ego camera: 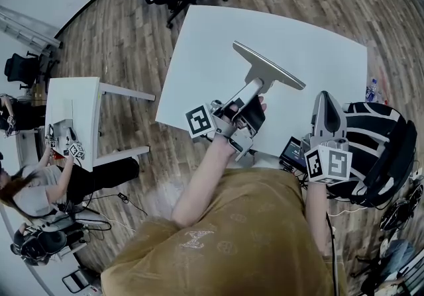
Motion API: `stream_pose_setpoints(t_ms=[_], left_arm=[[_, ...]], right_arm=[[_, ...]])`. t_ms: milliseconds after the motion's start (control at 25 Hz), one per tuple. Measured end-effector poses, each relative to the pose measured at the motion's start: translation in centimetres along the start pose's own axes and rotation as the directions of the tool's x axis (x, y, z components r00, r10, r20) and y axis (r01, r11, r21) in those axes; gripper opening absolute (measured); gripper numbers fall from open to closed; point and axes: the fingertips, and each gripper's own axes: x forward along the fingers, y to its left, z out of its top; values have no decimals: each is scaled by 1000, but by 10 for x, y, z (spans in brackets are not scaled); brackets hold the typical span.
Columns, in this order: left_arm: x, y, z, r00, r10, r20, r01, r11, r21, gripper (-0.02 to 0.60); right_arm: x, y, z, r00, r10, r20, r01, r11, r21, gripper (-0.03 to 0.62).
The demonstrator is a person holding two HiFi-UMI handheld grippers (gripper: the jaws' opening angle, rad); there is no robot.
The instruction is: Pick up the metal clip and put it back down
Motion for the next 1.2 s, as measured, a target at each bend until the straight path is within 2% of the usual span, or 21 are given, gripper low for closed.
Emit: stream_pose_setpoints(t_ms=[280, 1200], left_arm=[[-4, 13, 0, 999, 43, -4, -43, 999, 4, 80], [-34, 85, 0, 981, 194, 19, -191, 977, -90, 80]], right_arm=[[3, 1, -11, 1000, 2, -30, -2, 1000, 0, 9], [9, 1, -60, 987, 25, -160, -24, 1000, 8, 9]])
